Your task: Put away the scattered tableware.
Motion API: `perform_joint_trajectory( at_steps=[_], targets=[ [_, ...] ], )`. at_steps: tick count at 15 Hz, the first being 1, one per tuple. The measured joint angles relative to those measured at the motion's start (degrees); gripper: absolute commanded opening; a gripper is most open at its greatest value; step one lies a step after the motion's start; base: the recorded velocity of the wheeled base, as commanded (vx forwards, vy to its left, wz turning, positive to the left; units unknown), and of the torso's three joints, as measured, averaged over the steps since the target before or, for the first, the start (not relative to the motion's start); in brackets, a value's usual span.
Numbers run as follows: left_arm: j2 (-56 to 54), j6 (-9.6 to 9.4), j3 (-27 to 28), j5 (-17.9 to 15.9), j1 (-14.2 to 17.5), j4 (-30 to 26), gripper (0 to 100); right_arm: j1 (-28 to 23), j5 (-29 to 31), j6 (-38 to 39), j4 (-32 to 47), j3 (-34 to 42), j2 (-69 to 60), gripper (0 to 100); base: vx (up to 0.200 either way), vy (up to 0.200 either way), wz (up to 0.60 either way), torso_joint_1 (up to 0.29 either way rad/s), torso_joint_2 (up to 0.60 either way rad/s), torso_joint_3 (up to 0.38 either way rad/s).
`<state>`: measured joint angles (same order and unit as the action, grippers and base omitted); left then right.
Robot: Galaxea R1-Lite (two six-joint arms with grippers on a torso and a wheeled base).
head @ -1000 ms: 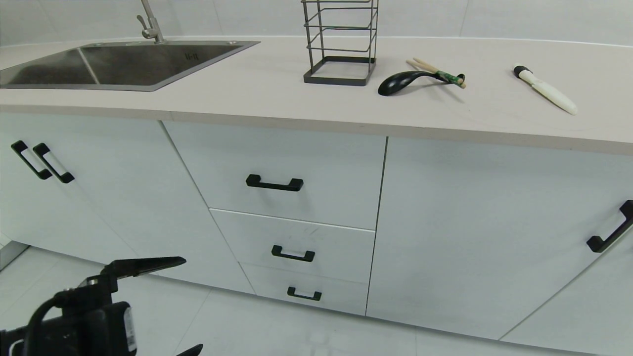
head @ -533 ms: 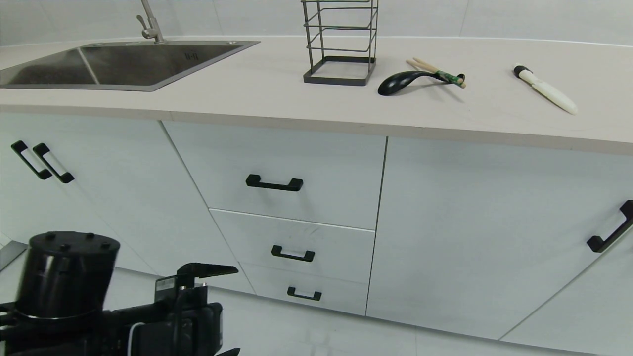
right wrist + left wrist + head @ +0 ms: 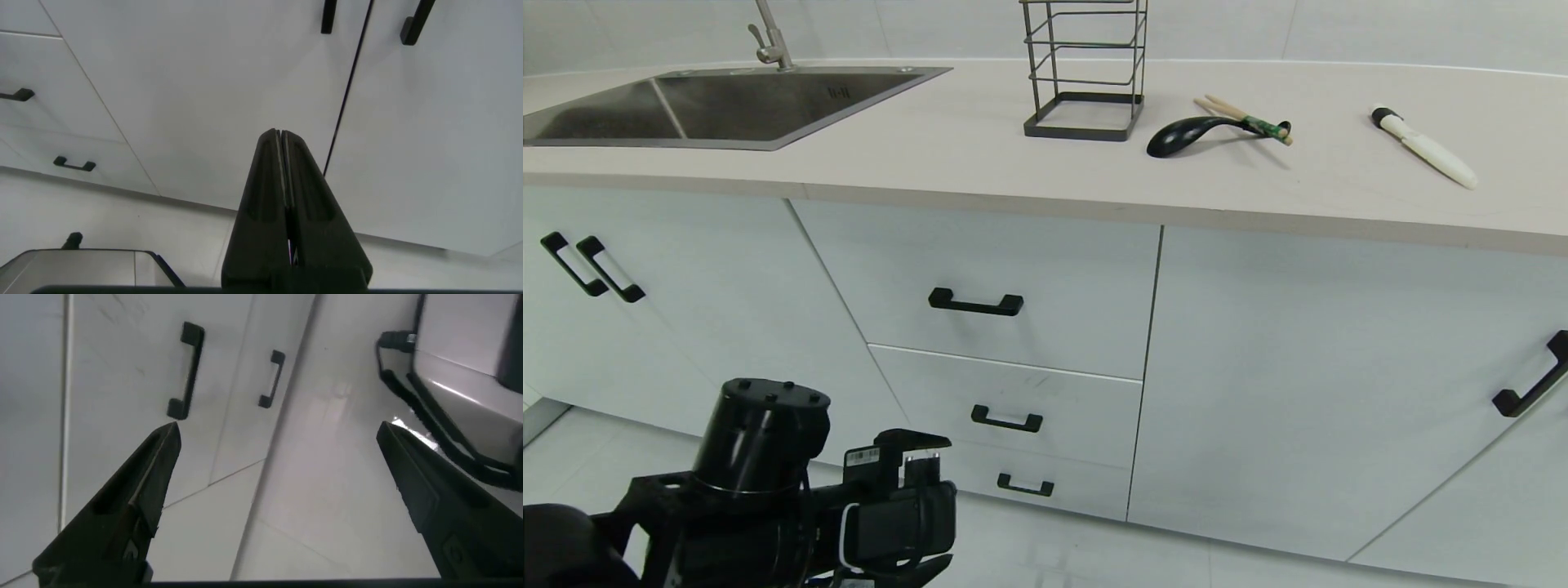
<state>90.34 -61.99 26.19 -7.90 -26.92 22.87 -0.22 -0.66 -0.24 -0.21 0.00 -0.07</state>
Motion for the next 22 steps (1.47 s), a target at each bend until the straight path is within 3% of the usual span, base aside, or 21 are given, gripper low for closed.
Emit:
perform_joint_trajectory(
  at_steps=[6,11,15,22],
  targets=[
    [11.1,-0.22,-0.3,0.4,0.2,11.8,100,0.0,0.0,0.0,0.0,0.0,0.0,0,0.000,0.000,0.00,0.000,0.00,0.000],
    [15.9,-0.15,0.0,1.3,0.6,13.3,100,0.0,0.0,0.0,0.0,0.0,0.0,0,0.000,0.000,0.00,0.000,0.00,0.000],
    [19.5,0.30,0.4,2.5,0.7,20.1,100,0.0,0.0,0.0,0.0,0.0,0.0,0,0.000,0.000,0.00,0.000,0.00,0.000],
    [26.7,0.38,6.7,2.4,1.1,20.9,100,0.0,0.0,0.0,0.0,0.0,0.0,0,0.000,0.000,0.00,0.000,0.00,0.000]
  ],
)
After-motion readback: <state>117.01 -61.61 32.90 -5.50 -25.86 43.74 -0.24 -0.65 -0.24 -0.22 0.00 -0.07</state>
